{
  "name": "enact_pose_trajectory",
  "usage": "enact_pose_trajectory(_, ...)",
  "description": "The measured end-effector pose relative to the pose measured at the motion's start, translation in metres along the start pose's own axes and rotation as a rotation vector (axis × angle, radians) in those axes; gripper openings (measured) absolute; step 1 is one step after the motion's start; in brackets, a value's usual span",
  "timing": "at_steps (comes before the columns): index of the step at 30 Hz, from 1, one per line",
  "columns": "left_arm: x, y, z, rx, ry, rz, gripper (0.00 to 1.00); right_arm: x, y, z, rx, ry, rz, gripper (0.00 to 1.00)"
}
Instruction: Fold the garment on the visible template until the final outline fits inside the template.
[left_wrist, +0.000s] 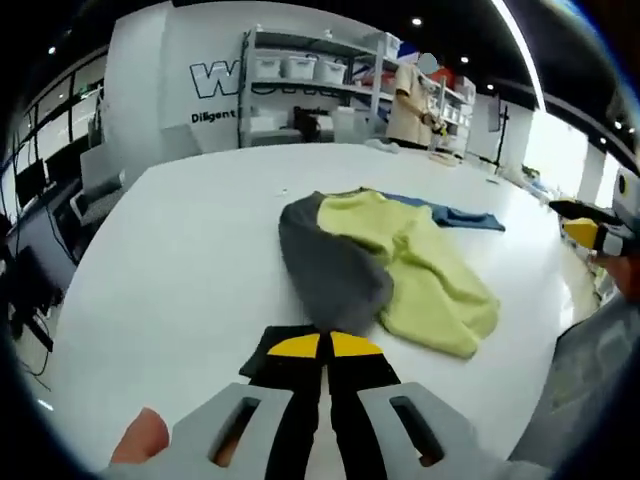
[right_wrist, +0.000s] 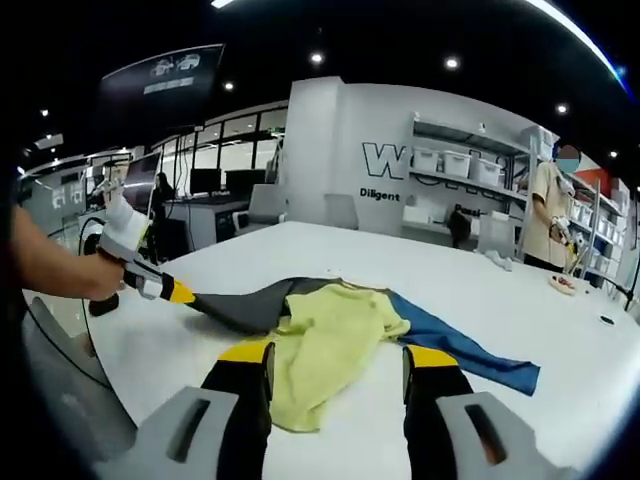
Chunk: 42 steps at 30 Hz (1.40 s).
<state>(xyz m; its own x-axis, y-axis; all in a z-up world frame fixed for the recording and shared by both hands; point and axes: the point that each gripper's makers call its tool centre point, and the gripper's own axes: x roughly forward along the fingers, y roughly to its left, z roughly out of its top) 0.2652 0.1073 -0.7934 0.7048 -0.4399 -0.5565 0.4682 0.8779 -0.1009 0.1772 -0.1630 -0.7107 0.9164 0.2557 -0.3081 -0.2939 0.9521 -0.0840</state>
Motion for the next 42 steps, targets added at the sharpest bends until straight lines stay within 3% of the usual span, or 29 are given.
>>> enact_pose_trajectory(3,-0.004,0.012,0.007,-0.001,-0.011,0.022,0.0,0.0,0.0,0.0,-0.002,0.002,0.0,0.5)
enact_pose_trajectory(10,-0.013,0.058,0.028,-0.009,-0.033,0.105,0.0,0.001,0.001,-0.001,-0.007,0.008,0.002,0.5)
enact_pose_trajectory(17,-0.015,0.098,0.037,-0.009,-0.002,0.169,0.0,0.001,0.001,-0.004,-0.015,0.02,0.003,0.49)
enact_pose_trajectory(22,-0.01,0.121,0.038,0.044,0.044,0.201,0.0,0.001,0.001,-0.006,-0.018,0.026,0.001,0.49)
enact_pose_trajectory(33,0.01,0.146,0.037,0.058,0.148,0.222,0.0,0.002,-0.003,-0.011,-0.023,0.048,-0.017,0.49)
enact_pose_trajectory(42,0.042,0.148,0.045,0.078,0.199,0.211,0.0,0.002,-0.007,-0.017,-0.022,0.072,-0.032,0.48)
